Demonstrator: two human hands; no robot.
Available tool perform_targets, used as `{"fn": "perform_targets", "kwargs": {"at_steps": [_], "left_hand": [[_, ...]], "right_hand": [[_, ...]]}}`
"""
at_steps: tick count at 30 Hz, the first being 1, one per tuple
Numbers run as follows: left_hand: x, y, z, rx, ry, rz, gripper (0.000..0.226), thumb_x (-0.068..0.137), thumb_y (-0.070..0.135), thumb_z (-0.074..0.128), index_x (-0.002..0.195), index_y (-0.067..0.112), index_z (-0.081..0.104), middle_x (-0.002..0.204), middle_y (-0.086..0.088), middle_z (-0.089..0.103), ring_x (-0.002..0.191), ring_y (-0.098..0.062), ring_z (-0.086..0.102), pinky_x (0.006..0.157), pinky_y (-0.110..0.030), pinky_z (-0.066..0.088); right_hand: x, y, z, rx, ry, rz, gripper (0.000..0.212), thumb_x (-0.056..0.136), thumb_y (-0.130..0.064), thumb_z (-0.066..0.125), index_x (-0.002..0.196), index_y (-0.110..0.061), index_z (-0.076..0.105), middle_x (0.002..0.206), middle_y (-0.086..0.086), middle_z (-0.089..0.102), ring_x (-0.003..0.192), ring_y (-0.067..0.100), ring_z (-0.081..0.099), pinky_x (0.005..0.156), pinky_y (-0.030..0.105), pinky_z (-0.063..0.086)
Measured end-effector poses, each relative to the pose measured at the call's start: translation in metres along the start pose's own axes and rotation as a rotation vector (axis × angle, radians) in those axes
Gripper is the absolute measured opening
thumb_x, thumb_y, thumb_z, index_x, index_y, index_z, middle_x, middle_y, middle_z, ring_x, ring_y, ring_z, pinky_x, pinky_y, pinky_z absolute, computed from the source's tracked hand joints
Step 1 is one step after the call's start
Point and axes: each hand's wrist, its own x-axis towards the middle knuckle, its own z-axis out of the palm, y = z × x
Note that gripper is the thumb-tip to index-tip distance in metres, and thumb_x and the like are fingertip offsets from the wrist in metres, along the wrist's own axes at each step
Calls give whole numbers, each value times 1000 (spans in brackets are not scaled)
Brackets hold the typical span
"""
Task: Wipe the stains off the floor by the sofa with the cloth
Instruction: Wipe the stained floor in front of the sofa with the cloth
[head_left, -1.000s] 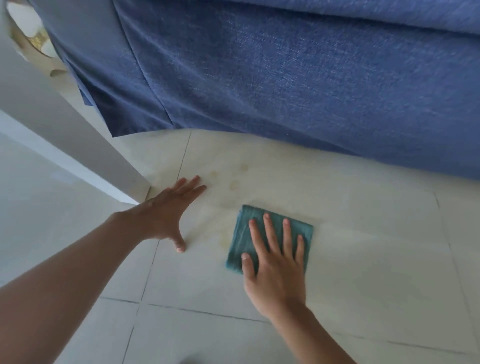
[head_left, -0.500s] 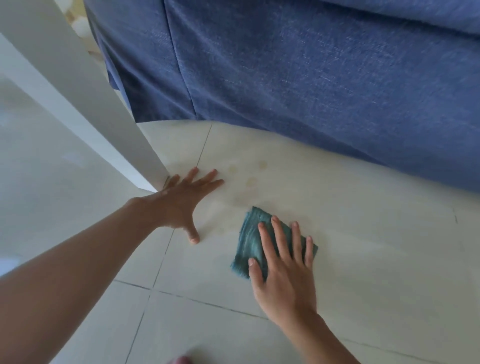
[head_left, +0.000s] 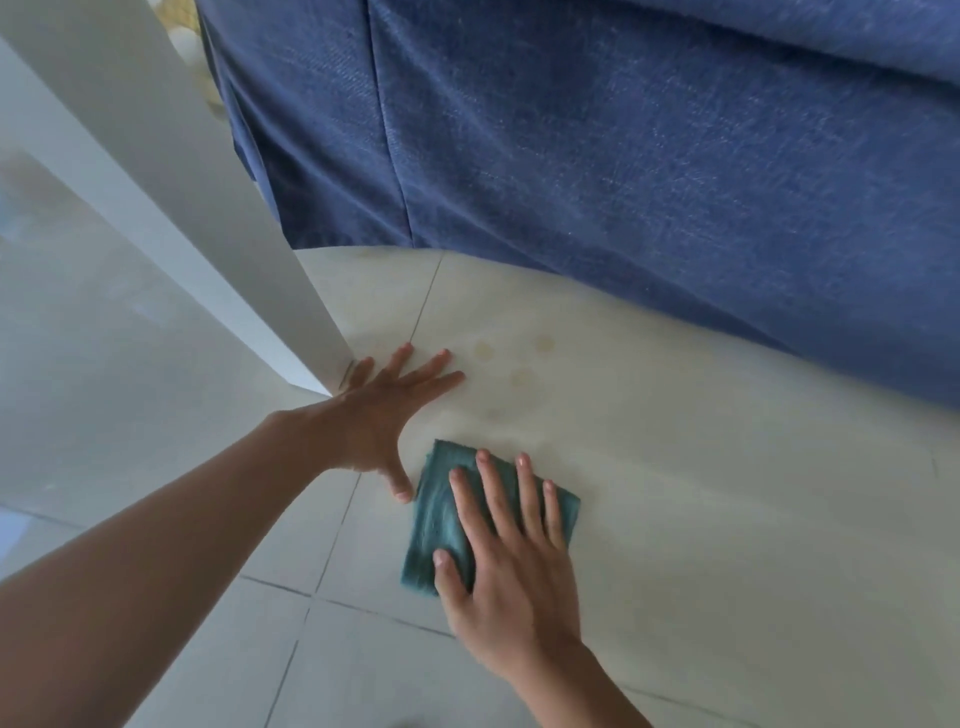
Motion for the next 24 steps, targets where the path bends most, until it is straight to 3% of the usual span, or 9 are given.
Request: {"fn": "perform_targets", "kwargs": {"at_steps": [2,8,13,18,22,24], "left_hand": [[-1,-1,2,-21,9,-1,149,45,55,91,151,47,-14,149,28,-34,145,-16,-29,115,-50,-13],[-3,2,0,-28,-17,-10,149,46,52,92,150,48,-15,149,26,-35,145,-17,-29,115,-49,-15],[-3,2,1,-46,-18,-15,150,46,51,92,151,47,-15,154,24,-33,143,-15,-33,114,-49,-17],[-5,3,-1,-58,-27,-11,148,48,50,92,151,47,-14,154,25,-33,142,-14,-33,115,-49,-17],[-3,3,0,-51,-41,-21,150,48,50,92,149,49,-19,153,26,-35,140,-13,-37,115,-50,-18],[-3,3,0,-52,-39,-19,149,48,51,91,149,49,-18,153,26,-35,140,-12,-37,115,-49,-18]], "right_hand": [[28,11,-10,-47,-26,-12,74,93,-57,42,159,-30,26,171,-4,14,157,28,1,126,51,8],[-8,39,-7,-46,82,346,75,91,-54,42,159,-23,30,170,3,18,155,37,13,122,57,17],[23,49,-11,-104,40,147,75,91,-58,43,159,-29,28,170,-2,16,156,33,8,124,53,11],[44,68,-21,-49,125,584,75,93,-56,27,161,-26,21,171,4,13,155,36,6,124,55,6],[63,91,-30,-112,54,391,73,93,-56,27,160,-28,22,171,2,12,156,36,6,124,52,4],[92,115,-43,-109,47,481,72,95,-56,24,162,-29,16,172,-1,5,156,33,1,125,52,1]]}}
